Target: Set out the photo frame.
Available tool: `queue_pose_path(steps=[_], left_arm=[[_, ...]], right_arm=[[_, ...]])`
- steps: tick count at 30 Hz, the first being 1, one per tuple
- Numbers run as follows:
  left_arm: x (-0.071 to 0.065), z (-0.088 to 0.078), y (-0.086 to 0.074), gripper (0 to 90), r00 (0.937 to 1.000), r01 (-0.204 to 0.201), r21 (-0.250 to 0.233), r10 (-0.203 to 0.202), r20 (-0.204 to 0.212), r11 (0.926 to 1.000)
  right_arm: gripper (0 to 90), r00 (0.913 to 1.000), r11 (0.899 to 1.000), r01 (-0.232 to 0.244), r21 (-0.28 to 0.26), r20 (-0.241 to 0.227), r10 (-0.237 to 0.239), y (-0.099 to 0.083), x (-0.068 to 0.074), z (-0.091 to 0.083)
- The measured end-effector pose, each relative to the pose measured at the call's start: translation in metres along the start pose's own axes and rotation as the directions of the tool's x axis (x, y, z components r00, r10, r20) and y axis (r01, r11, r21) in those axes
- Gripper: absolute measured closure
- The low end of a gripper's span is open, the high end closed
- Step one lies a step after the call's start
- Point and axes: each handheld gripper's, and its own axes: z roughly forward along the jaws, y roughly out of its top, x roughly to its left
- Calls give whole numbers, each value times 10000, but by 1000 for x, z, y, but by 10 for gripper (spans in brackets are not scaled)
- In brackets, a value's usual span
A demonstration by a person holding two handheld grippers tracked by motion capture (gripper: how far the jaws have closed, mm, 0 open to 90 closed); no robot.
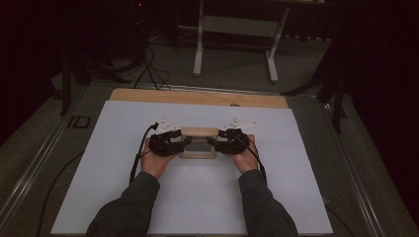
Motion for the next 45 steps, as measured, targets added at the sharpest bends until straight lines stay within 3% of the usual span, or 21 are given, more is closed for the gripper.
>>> queue_pose_path(steps=[7,10,20,28,35,45], left_arm=[[3,1,-1,501,9998,185,-26,-185,65,9998],[7,4,-3,497,9985,520,-101,-519,182,9986],[10,15,-6,465,9972,744,26,-744,-33,9972],[13,18,-8,453,9940,1083,-15,-1082,154,9941],[12,17,-8,453,9939,1086,9,-1086,175,9941],[13,18,-9,448,9934,1006,-21,-1003,564,9949]], right_arm=[[481,10000,10000,-38,41,-14,38,1,-1,3],[482,10000,10000,-76,2,-10,76,2,-3,5],[503,9991,9993,-368,63,219,366,0,-7,11],[502,9983,9985,-520,182,281,515,-2,-8,13],[465,9980,9975,-636,310,64,634,-5,-8,14],[468,9977,9972,-669,337,-40,671,-10,-5,12]])
